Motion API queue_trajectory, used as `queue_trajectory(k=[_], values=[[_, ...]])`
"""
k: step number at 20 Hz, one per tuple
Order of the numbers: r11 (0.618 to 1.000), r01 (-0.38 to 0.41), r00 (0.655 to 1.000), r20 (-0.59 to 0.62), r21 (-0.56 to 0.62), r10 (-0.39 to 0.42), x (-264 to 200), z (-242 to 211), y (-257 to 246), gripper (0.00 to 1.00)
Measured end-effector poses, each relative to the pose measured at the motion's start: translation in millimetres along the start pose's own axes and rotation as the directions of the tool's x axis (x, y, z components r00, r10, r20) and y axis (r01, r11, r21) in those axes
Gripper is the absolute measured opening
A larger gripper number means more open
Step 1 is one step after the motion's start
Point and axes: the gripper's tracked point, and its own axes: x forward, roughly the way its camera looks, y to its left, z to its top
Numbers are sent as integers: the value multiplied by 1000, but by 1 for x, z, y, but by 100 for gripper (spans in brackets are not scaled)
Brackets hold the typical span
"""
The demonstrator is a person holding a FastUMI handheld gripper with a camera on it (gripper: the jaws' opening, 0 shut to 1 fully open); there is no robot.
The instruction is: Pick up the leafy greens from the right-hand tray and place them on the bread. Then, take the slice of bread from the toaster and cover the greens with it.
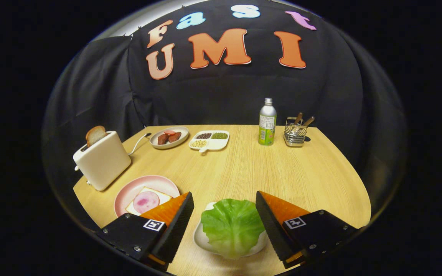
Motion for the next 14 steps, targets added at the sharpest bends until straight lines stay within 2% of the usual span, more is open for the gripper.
queue_trajectory(k=[8,14], values=[[994,-55,980,-195,-96,36,17,-53,7,98],[995,-33,958,-288,-94,4,34,-78,-2,97]])
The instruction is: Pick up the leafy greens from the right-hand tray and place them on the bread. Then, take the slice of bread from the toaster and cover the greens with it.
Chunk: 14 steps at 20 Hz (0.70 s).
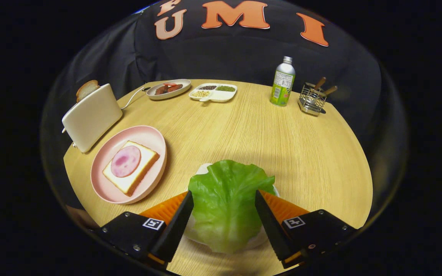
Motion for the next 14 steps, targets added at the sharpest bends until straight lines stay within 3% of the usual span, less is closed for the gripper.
queue_trajectory(k=[7,9,14], values=[[1000,1,999,-39,-9,-1,9,-8,10,81],[1000,1,999,-33,-14,-2,10,-7,15,68],[1000,25,999,-25,17,-25,11,-3,13,17]])
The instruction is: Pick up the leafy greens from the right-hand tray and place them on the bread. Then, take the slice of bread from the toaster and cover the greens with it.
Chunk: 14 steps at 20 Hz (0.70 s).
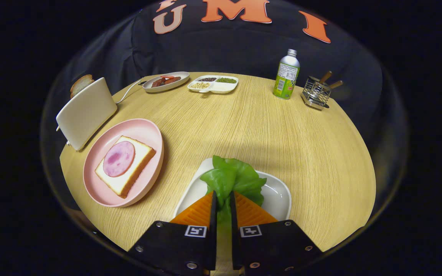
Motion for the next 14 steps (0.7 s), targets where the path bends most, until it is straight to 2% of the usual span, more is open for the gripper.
queue_trajectory(k=[2,4,9,14], values=[[999,-8,1000,5,47,8,1,2,-1,7],[993,-41,999,31,108,37,-3,8,3,4],[968,-146,980,167,205,112,-26,44,18,4],[960,-238,945,266,150,193,-46,81,57,3]])
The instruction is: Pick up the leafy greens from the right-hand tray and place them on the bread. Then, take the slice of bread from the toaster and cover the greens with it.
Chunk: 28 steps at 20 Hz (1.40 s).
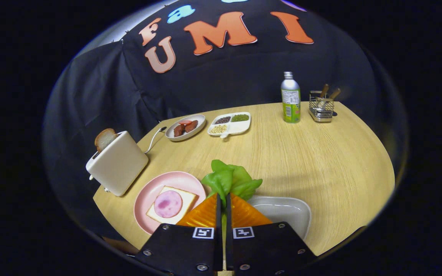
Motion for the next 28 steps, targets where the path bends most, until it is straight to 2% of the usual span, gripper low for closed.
queue_trajectory(k=[8,15,23,26,28], values=[[988,-120,993,-17,-100,119,26,0,68,4],[975,-166,985,-70,-150,157,52,-18,104,4],[966,-143,981,-157,-214,110,72,-45,116,8],[964,-104,985,-163,-246,65,73,-45,113,19],[959,-66,988,-150,-276,25,72,-41,108,20]])
